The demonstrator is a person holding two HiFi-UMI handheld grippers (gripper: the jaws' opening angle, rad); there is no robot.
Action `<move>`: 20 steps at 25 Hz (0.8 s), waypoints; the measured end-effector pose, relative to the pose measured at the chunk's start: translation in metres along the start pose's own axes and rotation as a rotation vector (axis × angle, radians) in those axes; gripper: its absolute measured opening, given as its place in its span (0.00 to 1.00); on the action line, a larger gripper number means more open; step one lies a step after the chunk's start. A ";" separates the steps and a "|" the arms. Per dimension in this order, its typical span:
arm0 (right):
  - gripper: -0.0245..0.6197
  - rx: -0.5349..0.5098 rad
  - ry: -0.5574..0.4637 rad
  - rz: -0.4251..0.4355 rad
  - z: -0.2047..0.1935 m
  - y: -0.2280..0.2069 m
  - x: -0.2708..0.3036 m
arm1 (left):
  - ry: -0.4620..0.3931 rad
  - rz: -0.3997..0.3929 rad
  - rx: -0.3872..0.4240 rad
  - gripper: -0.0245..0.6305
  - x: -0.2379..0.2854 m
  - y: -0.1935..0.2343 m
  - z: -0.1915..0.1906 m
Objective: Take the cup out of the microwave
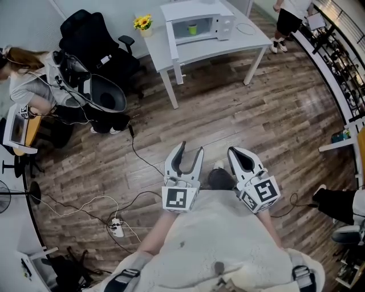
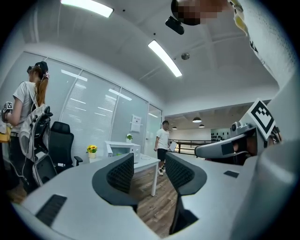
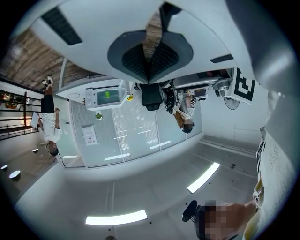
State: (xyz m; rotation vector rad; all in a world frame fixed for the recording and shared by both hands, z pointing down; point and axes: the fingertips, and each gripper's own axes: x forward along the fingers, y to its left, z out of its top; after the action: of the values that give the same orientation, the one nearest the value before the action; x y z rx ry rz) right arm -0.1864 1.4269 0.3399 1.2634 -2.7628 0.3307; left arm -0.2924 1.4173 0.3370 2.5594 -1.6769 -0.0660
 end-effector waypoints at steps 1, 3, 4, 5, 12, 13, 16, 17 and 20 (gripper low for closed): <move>0.05 0.006 0.006 -0.004 0.008 -0.002 0.010 | 0.004 -0.007 -0.002 0.36 0.007 0.008 0.005; 0.05 0.021 0.007 -0.017 0.014 -0.005 0.016 | 0.007 -0.017 -0.003 0.36 0.011 0.012 0.010; 0.05 0.030 0.003 -0.023 0.018 -0.013 0.023 | 0.011 -0.017 0.001 0.35 0.020 0.015 0.011; 0.05 0.039 -0.002 -0.026 0.026 -0.031 0.037 | 0.016 -0.013 0.000 0.35 0.042 0.022 0.015; 0.05 0.068 0.002 -0.014 0.077 -0.202 0.137 | 0.040 0.004 0.005 0.35 0.241 0.037 0.025; 0.05 0.069 0.006 -0.016 0.077 -0.215 0.135 | 0.051 0.008 0.004 0.35 0.251 0.031 0.024; 0.05 0.071 0.006 -0.021 0.078 -0.253 0.131 | 0.048 0.002 0.000 0.35 0.282 0.010 0.017; 0.05 0.067 0.006 -0.018 0.079 -0.266 0.130 | 0.044 0.001 0.006 0.35 0.293 0.004 0.014; 0.05 0.052 0.008 -0.001 0.084 -0.306 0.131 | 0.048 0.010 0.019 0.35 0.329 -0.015 0.014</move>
State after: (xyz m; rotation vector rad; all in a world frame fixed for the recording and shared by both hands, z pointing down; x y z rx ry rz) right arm -0.0400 1.1164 0.3288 1.2716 -2.7640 0.4098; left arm -0.1482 1.1213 0.3249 2.5447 -1.6810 0.0113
